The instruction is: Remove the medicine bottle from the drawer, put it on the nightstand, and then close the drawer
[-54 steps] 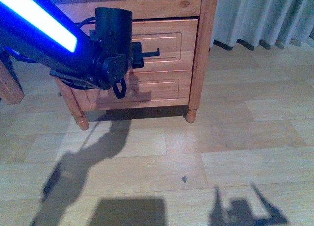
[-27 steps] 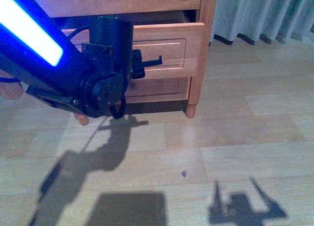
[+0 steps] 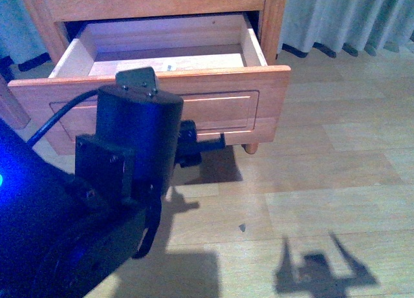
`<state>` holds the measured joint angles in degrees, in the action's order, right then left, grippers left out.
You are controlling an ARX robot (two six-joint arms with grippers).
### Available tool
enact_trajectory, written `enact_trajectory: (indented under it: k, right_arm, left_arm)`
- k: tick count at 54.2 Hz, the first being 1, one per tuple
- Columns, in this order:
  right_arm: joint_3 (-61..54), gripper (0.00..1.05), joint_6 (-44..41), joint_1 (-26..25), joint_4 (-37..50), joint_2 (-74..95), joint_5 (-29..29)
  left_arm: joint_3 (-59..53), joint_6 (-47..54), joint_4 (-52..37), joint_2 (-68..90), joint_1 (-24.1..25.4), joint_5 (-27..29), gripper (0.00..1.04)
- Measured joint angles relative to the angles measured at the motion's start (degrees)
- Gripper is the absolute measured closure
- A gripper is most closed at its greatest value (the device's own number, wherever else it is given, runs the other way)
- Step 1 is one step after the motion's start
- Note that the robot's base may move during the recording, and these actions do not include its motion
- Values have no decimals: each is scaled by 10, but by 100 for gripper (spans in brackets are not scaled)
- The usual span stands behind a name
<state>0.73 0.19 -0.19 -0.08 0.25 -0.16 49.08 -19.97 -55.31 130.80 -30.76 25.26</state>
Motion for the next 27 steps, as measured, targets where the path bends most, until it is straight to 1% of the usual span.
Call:
enact_trajectory:
  k: [4,10,16,19,21,27]
  right_arm:
    - [0,7,0,0,0,0,0]
    - [0,7,0,0,0,0,0]
    - [0,7,0,0,0,0,0]
    - [0,7,0,0,0,0,0]
    - [0,7,0,0,0,0,0]
    - [0,7,0,0,0,0,0]
  left_arm:
    - [-27,-6,-5,-3,-17,0,51]
    - [-54,-18,-7,-14,-36,-3,35]
    - [-72,-24,-7,-35,-39,-4,19]
    - [-83,-20,-12,-53,-34,-12,9]
    - [-89,-17,-13,-62,-30,-18,5]
    - [-116,3,0,-106,-9,-47,7]
